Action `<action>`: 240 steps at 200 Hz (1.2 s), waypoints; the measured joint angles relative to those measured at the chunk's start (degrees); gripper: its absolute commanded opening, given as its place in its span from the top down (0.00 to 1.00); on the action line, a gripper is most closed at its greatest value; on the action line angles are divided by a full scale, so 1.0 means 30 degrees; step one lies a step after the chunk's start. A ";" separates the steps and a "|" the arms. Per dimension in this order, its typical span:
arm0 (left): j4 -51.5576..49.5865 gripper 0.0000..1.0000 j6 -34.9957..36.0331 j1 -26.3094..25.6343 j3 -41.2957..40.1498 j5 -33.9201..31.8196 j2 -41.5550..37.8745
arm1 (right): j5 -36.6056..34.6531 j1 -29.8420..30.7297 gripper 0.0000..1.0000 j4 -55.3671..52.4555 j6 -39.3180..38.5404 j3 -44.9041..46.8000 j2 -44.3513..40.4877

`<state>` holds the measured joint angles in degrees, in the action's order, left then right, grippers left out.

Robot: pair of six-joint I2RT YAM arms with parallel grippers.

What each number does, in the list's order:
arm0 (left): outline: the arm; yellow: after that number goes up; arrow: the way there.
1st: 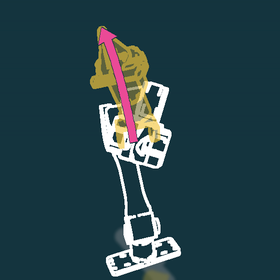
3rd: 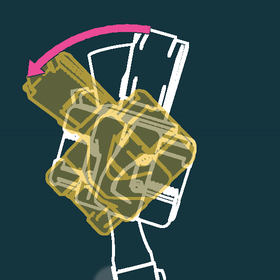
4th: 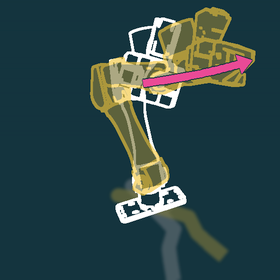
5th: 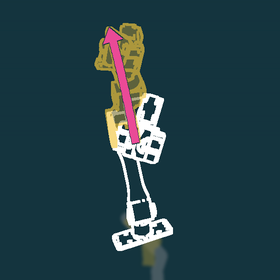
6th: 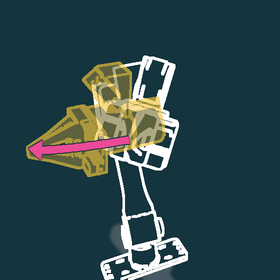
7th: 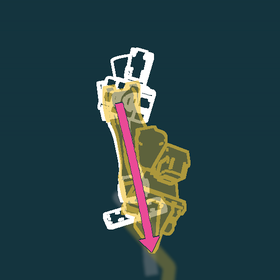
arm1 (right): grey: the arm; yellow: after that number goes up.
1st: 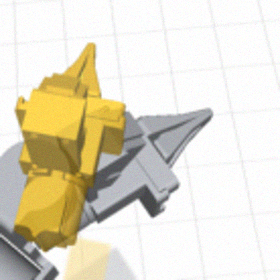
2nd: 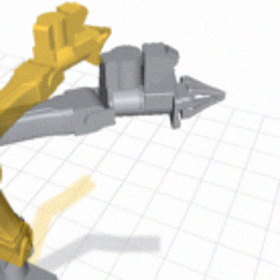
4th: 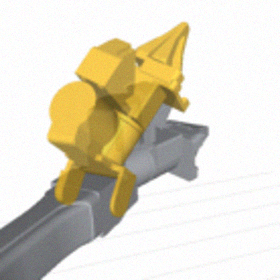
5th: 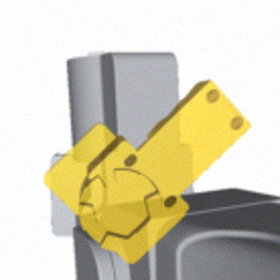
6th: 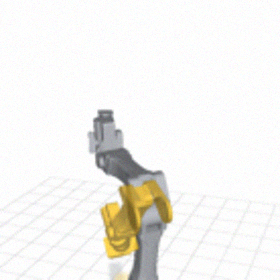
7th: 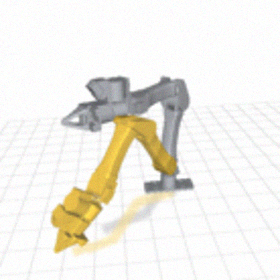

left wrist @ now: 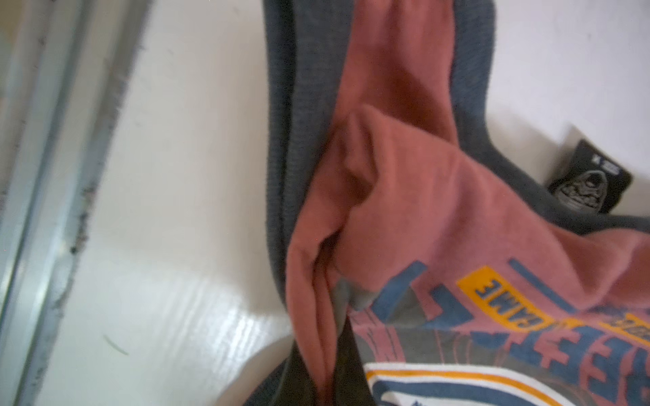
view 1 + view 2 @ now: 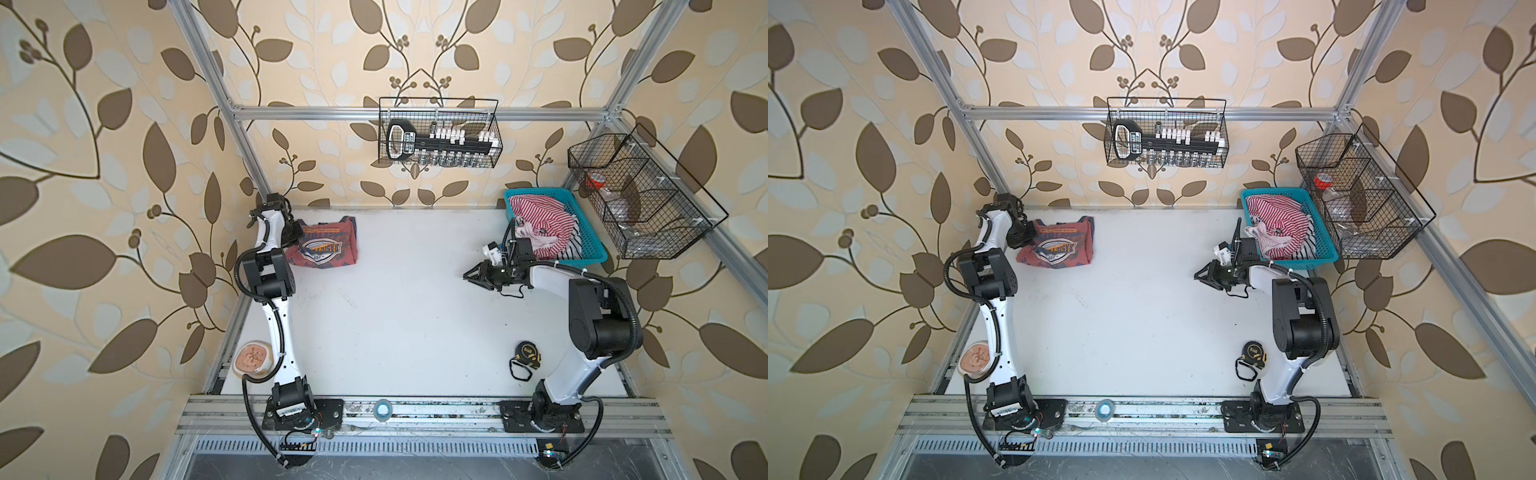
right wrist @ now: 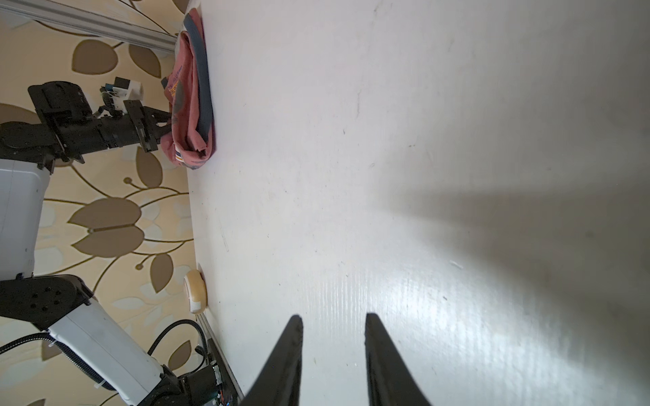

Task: Fold and stack tank tops
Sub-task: Move the tank top to the top-left of the table.

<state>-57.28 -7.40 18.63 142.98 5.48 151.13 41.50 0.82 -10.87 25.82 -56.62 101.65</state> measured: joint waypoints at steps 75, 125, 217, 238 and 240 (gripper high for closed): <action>0.2331 0.82 0.0444 0.0809 0.1464 0.1115 0.1158 | -0.0852 -0.0051 0.69 -0.1078 -0.0226 0.0000 -0.0940; 0.3869 0.15 0.0138 0.0801 0.1217 0.1202 0.1209 | -0.1195 0.0255 0.68 -0.1188 -0.0204 0.0000 -0.0969; 0.4670 0.21 -0.1756 0.0787 -0.5727 0.1632 -0.5005 | -0.1144 0.0546 0.68 -0.1297 -0.0342 -0.0007 -0.1923; 0.4874 0.20 -0.2521 0.0772 -0.8080 0.2033 -0.8058 | -0.1042 0.0124 0.68 -0.2120 -0.0736 -0.0466 -0.2397; 0.4874 0.20 -0.2572 0.0758 -0.8327 0.2069 -0.8408 | -0.1042 0.0044 0.67 -0.2229 -0.0823 -0.0554 -0.2441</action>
<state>-42.65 -15.11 20.91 117.99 11.68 125.91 38.37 0.95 -17.56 23.35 -58.28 94.32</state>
